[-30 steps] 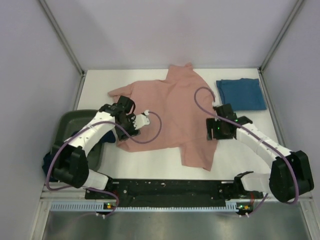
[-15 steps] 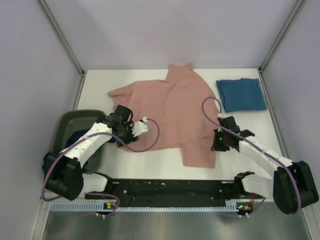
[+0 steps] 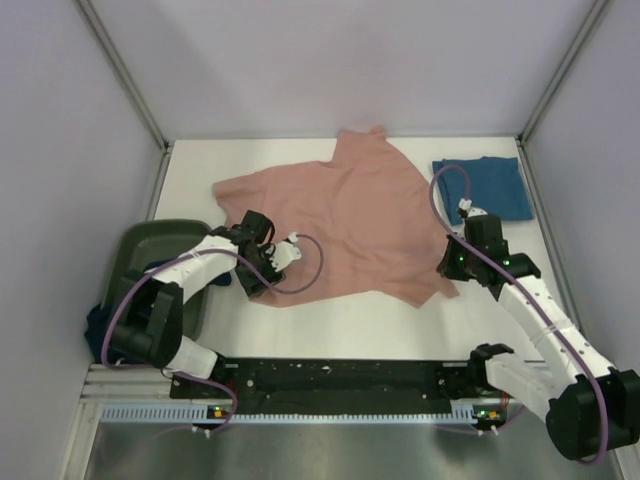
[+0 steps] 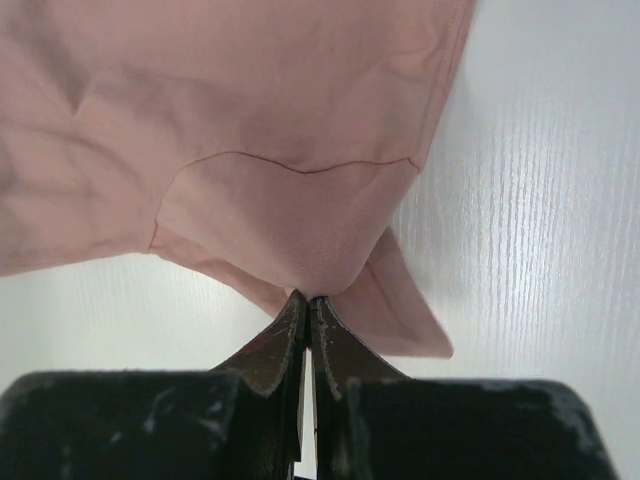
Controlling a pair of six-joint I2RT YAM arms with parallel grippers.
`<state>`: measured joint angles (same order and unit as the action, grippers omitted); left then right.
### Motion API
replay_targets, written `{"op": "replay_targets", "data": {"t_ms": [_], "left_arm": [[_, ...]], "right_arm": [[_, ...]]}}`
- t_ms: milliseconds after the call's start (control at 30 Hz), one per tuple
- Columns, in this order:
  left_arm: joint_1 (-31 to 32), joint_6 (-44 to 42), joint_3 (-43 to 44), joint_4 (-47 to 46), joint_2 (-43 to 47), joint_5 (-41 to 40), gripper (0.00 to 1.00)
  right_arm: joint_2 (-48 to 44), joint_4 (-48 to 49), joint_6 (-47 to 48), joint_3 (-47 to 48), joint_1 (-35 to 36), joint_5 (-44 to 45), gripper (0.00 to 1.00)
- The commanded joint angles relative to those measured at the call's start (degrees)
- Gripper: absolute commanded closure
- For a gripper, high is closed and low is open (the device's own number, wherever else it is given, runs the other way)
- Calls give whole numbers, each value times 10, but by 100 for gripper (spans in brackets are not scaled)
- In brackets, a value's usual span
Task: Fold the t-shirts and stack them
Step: Flatten out the tshirt
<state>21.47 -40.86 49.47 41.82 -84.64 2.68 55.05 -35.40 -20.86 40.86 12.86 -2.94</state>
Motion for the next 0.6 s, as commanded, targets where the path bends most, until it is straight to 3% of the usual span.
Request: {"op": "replay_targets", "data": {"t_ms": [0, 333, 400, 467, 567], "left_arm": [[1, 42, 15, 5, 38, 93, 40], [1, 61, -3, -32, -45, -50, 55], [1, 69, 4, -38, -48, -42, 67], [2, 82, 14, -38, -47, -51, 100], [-11, 98, 41, 0, 5, -90, 100]], "right_arm": [[7, -5, 25, 26, -3, 16, 100], [-9, -27, 45, 55, -3, 46, 100], [-15, -40, 50, 66, -2, 50, 100], [-22, -54, 57, 80, -2, 56, 100], [-38, -94, 64, 119, -2, 63, 100]]}}
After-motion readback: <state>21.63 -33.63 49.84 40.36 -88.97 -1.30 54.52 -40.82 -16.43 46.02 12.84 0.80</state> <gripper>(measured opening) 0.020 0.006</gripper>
